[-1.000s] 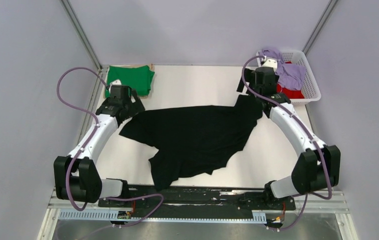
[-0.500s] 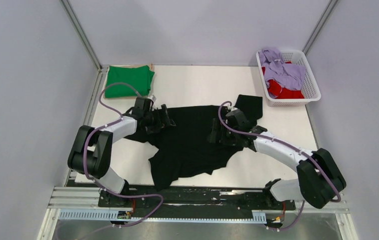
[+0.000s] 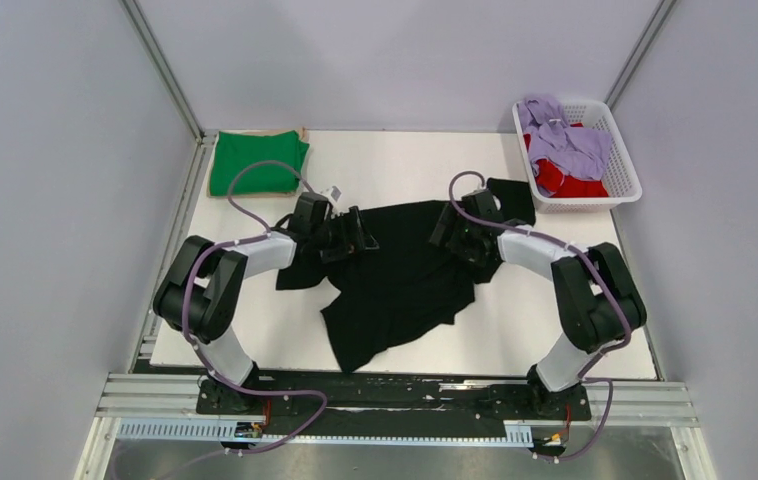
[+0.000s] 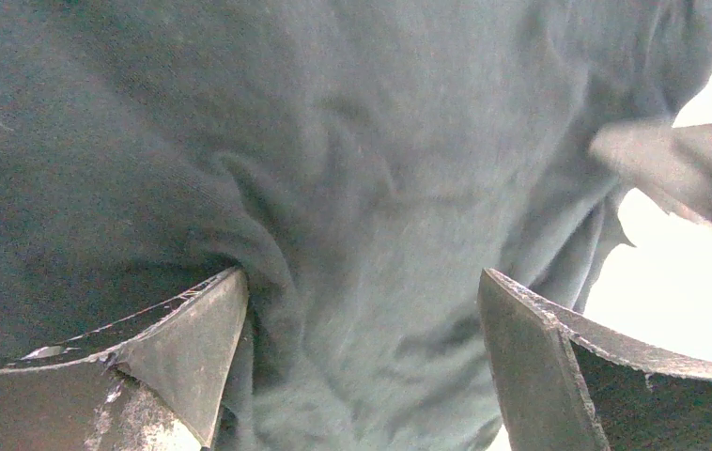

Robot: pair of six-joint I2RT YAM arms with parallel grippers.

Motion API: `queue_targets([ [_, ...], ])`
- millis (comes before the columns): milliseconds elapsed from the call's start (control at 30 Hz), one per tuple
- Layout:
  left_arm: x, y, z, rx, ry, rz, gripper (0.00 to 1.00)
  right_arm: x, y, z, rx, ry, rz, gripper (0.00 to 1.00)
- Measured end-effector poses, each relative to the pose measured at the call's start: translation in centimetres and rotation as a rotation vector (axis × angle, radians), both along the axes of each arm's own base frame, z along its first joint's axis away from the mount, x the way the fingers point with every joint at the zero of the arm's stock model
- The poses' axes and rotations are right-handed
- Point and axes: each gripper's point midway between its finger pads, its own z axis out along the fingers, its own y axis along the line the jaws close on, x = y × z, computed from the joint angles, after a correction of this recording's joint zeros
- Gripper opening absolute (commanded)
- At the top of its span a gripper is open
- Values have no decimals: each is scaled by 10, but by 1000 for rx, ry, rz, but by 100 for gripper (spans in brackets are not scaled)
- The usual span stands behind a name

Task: Fold and stack the t-shirts
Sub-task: Flatten out the tshirt

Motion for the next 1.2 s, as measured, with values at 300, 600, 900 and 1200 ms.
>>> queue_targets([
  [300,-33,-40,1,41,-3,-88,100,91,-76,3,-103,-86,-149,100],
  [600,-58,17,43,250,-59,51,100,71,-69,35,-234,-138,-10,100],
  [900,-89,102,58,395,-135,332,100,-5,-19,133,-179,-386,156,100],
  [1200,-119,140,45,428,-107,460,100,-165,66,70,-98,-122,580,95],
])
